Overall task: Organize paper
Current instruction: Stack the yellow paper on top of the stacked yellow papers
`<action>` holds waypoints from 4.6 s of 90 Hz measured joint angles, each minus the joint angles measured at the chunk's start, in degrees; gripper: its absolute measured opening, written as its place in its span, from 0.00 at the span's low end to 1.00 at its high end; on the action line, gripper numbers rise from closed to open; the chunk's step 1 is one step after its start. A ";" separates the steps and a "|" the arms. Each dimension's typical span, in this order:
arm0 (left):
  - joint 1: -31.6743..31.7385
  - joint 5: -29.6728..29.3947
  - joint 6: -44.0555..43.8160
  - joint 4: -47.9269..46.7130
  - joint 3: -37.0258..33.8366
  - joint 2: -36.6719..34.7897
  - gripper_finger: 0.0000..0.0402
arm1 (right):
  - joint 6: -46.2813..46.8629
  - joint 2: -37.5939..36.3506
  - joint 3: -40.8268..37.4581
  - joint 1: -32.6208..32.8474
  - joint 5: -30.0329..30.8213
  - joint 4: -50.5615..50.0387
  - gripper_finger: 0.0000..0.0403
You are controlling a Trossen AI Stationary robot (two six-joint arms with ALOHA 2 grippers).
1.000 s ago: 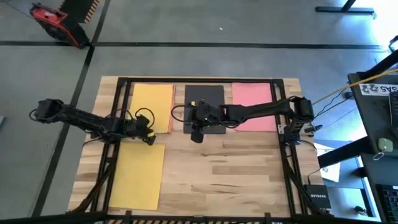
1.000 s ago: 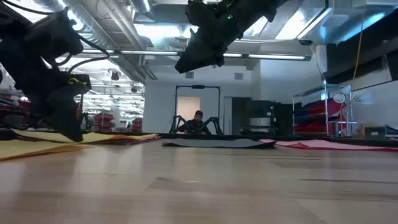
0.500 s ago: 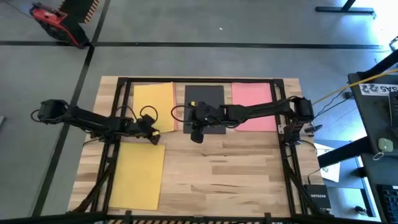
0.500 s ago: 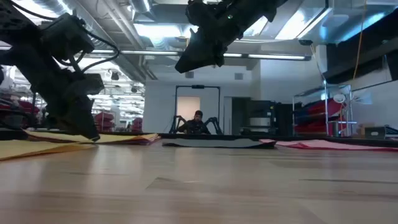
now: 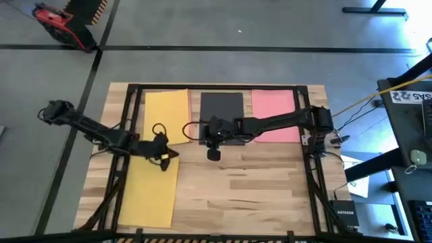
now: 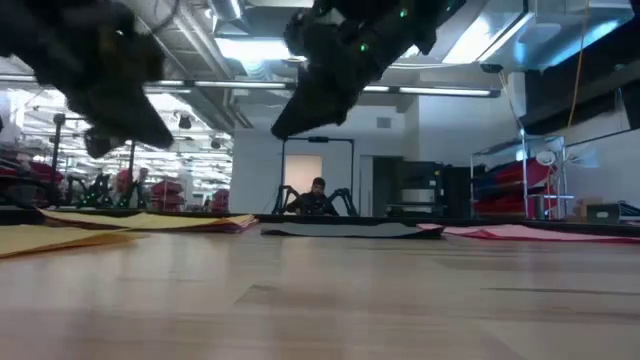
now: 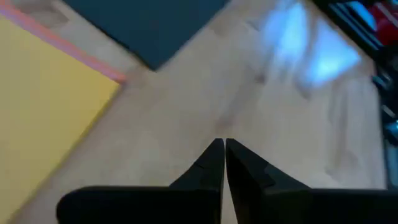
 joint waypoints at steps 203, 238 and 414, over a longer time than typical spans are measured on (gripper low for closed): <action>-27.77 -16.44 -18.93 -27.83 0.00 -10.02 0.00 | -19.85 27.85 27.80 -2.14 4.40 -8.40 0.42; -27.76 -16.44 -19.32 -27.92 0.00 -10.02 0.00 | -19.82 29.24 27.91 -2.36 5.99 -8.30 0.40; -27.76 -16.02 -8.50 -27.72 6.95 -10.13 0.00 | -23.83 29.87 27.96 1.52 19.05 -3.41 0.16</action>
